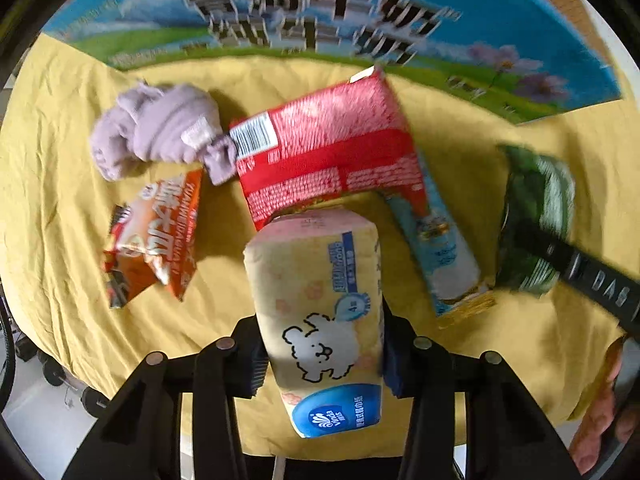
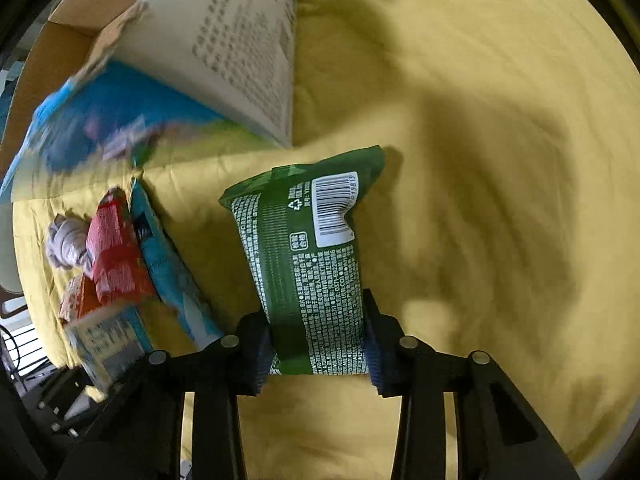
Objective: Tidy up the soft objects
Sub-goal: 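Grasp the tissue pack with the left tool while the right tool grasps the green snack bag, then carry both items into the box and open both tools to release them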
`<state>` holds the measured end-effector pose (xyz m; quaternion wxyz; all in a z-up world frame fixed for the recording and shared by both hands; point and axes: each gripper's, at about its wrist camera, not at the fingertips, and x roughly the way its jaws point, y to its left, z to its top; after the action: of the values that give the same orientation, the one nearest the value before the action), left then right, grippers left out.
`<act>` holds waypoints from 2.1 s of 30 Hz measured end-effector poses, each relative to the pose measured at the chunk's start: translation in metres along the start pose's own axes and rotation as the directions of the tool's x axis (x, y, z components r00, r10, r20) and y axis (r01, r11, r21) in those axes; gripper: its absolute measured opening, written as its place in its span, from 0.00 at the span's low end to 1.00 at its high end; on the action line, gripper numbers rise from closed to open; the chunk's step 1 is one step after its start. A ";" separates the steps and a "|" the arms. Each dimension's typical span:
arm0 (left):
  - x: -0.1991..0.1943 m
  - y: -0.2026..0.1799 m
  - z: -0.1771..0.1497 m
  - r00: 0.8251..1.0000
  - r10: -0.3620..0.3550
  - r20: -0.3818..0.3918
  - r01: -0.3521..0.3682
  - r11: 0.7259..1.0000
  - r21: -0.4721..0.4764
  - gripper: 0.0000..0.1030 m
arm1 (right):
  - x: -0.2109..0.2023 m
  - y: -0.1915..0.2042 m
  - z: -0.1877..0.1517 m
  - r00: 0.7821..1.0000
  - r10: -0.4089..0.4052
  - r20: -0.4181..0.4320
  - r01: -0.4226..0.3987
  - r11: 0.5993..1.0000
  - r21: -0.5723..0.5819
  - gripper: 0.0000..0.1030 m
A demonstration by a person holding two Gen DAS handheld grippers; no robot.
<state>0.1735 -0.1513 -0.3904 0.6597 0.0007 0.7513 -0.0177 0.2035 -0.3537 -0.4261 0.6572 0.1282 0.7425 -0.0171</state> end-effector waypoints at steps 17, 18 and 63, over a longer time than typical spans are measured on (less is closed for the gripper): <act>-0.229 -0.018 0.035 0.949 -0.136 0.284 0.094 0.983 0.156 0.40 | -0.166 0.070 -0.004 0.956 0.169 0.241 -0.169 0.985 -0.021 0.36; -0.239 -0.017 0.044 0.944 -0.140 0.299 0.094 0.982 0.163 0.40 | -0.171 0.077 -0.002 0.951 0.177 0.253 -0.175 0.984 -0.028 0.36; -0.058 -0.002 0.312 0.973 -0.225 -0.054 0.231 0.953 0.196 0.63 | -0.041 0.133 0.250 0.984 -0.027 0.178 0.020 0.999 0.043 0.56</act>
<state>0.4899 -0.1607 -0.3728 0.6382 -0.0191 0.7508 -0.1694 0.4787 -0.2802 -0.4010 0.7181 0.1310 0.6816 -0.0514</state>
